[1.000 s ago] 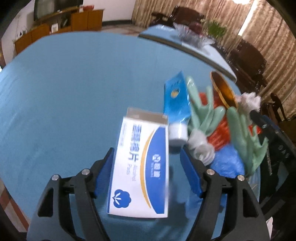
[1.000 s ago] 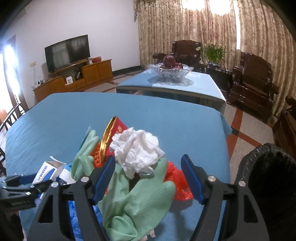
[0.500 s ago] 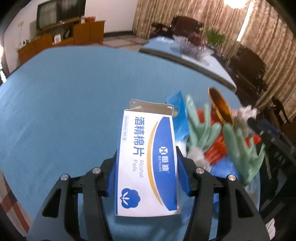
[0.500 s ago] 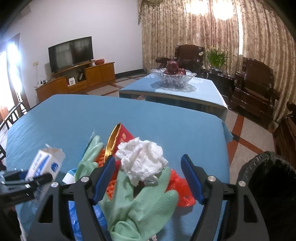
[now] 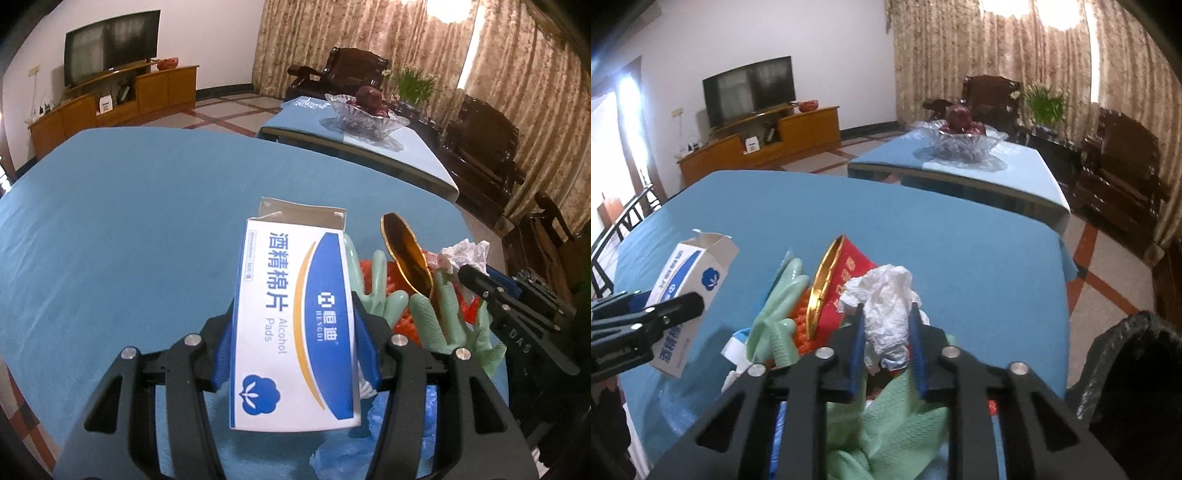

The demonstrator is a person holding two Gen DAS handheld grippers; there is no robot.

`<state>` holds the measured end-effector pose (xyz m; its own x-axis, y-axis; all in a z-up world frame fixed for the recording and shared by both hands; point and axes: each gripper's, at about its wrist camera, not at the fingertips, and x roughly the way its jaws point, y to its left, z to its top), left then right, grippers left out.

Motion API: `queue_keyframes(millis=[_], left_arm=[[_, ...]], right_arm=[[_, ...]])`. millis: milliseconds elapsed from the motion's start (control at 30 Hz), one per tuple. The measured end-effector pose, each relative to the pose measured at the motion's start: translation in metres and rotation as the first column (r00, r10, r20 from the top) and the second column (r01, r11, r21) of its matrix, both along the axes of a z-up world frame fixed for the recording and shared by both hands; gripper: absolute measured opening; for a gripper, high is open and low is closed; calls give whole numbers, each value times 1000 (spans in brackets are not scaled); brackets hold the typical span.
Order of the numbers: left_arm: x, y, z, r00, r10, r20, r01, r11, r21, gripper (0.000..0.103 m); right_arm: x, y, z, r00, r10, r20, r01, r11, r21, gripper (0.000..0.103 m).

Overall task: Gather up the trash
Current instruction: 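Drop the box from the left tool into the bin while the right tool drops the tissue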

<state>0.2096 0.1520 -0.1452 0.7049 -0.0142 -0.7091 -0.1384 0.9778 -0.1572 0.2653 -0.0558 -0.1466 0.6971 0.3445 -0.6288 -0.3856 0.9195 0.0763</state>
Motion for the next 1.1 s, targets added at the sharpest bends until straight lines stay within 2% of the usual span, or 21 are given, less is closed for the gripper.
queue_keyframes(millis=[267,400,700,1100], left_arm=[[-5,-11,25,999,-12,48,11,1000,28,52],[-9,-22,44,996,-26,87,23,999,37,53],[-14,-66,76,984,-94,153,89,995,36,52],[-15,-159,87,955,-224,195,223,974,28,52]], right_arm=[[-14,-28,42,999,-8,47,0,987,162,18],[-22,-41,63,997,-31,76,17,982,186,18],[-53,-72,98,985,-103,140,86,988,128,18],[-81,-137,107,962,-235,139,228,971,68,18]])
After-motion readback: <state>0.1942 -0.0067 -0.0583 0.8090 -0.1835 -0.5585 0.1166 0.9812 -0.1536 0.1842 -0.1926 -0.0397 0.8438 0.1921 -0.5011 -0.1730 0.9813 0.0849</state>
